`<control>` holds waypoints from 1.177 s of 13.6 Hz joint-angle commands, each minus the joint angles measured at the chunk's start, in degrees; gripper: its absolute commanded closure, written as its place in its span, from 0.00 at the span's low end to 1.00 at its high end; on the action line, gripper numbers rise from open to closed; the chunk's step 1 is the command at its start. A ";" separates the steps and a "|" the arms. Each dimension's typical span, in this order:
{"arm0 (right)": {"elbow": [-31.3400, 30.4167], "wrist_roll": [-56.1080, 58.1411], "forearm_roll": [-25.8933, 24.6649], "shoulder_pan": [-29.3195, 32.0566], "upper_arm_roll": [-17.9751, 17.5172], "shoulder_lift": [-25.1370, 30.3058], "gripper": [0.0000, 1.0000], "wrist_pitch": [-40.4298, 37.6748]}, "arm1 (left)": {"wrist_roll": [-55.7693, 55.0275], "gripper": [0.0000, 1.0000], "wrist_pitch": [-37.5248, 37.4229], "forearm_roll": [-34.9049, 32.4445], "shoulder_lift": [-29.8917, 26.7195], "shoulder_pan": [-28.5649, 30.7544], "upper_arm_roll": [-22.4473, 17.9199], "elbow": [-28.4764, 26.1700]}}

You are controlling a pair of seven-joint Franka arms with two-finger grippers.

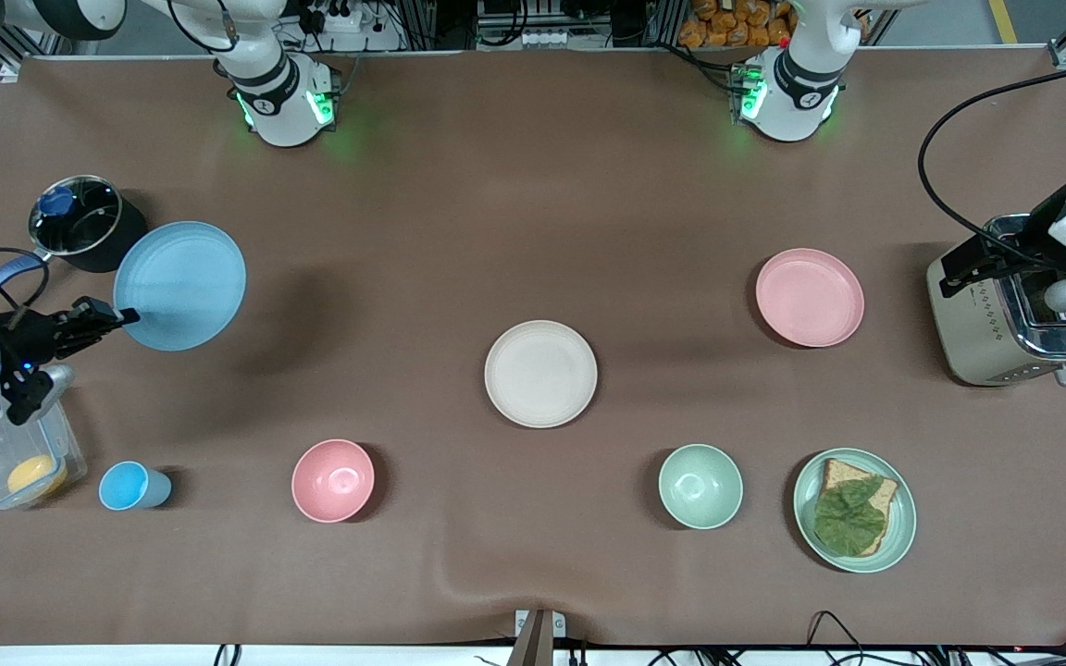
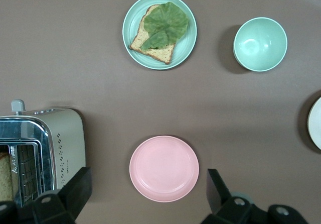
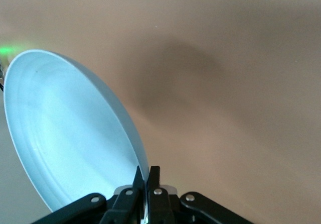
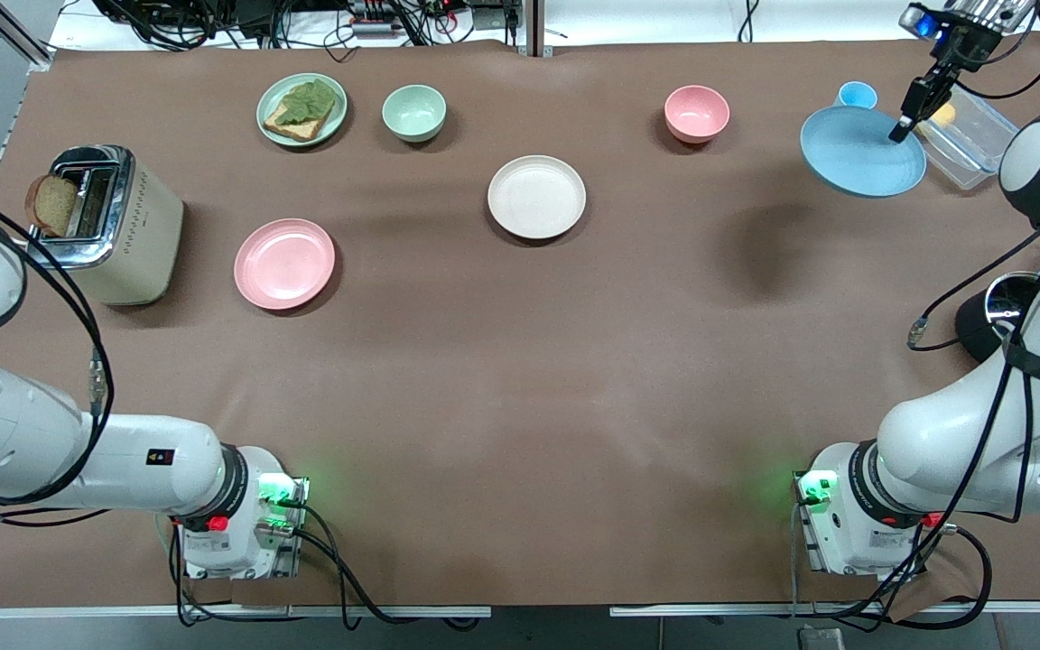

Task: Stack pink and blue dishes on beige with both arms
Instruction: 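Hold the blue plate while the left gripper reaches the pink plate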

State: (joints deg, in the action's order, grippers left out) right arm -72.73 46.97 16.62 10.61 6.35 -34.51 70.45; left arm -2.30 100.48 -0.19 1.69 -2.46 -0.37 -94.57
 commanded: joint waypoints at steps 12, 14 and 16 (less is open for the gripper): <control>-0.31 -2.32 5.97 0.37 -0.73 1.37 1.00 -0.84 | 1.08 0.00 -10.97 -0.95 5.33 0.01 0.63 -0.79; -0.31 -2.32 5.97 0.55 -0.73 1.37 1.00 -0.84 | 1.60 0.00 -11.80 -0.34 5.95 1.05 0.72 -5.34; -0.40 -2.32 6.06 0.55 -0.73 1.37 1.00 -0.84 | 2.66 0.00 -11.27 -0.34 6.73 1.50 0.63 -9.74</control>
State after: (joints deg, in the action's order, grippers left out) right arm -72.74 45.61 21.28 10.57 5.93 -33.63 70.25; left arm -1.26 89.38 -0.19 8.88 -1.86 -0.04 -100.22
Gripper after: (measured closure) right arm 0.960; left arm 0.000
